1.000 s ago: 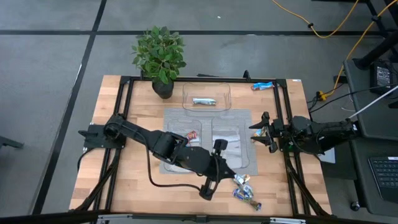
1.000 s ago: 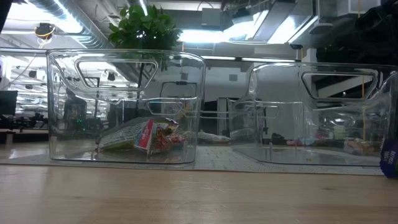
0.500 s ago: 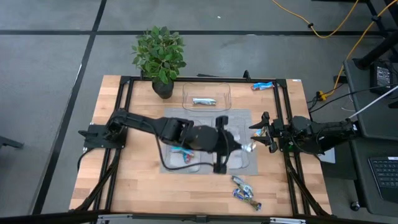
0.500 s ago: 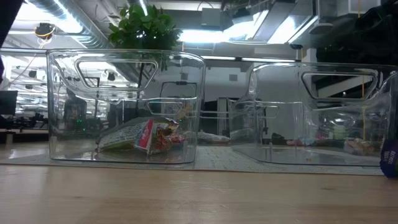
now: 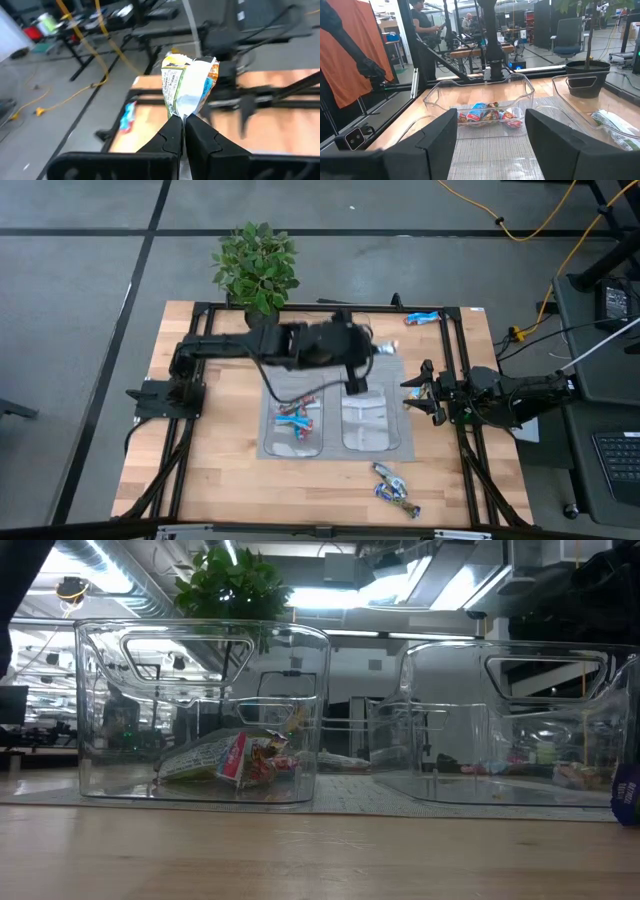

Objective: Pick and place Granola Bars by type
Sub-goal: Put the yellow granola bar into the top transparent bin

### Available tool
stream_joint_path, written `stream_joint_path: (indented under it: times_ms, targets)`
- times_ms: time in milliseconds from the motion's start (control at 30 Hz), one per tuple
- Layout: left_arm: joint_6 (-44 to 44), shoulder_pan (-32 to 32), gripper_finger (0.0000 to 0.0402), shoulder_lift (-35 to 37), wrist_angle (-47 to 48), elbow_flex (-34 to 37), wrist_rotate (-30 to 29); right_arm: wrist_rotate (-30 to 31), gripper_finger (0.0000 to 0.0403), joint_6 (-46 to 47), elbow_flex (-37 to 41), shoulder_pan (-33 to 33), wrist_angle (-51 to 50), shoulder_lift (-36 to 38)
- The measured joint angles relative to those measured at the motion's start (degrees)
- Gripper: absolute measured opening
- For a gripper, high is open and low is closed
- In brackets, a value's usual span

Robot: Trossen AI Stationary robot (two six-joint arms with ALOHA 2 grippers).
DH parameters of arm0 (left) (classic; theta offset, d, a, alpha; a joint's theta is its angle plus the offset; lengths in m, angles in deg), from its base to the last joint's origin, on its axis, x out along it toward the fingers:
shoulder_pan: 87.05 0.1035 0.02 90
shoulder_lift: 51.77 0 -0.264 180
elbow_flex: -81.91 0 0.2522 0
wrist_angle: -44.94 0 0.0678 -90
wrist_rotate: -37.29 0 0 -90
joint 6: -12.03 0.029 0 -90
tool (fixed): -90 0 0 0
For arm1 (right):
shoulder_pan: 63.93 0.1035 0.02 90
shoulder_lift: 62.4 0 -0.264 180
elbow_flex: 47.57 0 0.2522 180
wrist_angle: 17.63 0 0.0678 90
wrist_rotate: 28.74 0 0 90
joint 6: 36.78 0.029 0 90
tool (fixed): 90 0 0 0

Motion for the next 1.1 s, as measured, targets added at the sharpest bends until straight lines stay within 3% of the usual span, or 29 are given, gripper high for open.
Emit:
stream_joint_path:
  times_ms: [267,533,900,1100]
  targets:
    - [0.2,7.6,0.0007,2.4,6.5,0.0,0.3,0.0,0.0236,0.0,0.0,0.0,0.0,0.0]
    - [1.5,13.3,0.0007,2.7,9.0,0.0,7.1,0.0,0.0236,0.0,0.0,0.0,0.0,0.0]
    - [3.8,19.5,0.0010,2.6,11.8,0.0,8.2,0.0,0.0236,0.0,0.0,0.0,0.0,0.0]
    - [7.5,25.0,0.0004,2.6,15.3,0.0,12.9,0.0,0.0236,-0.1,0.0,0.0,0.0,0.0]
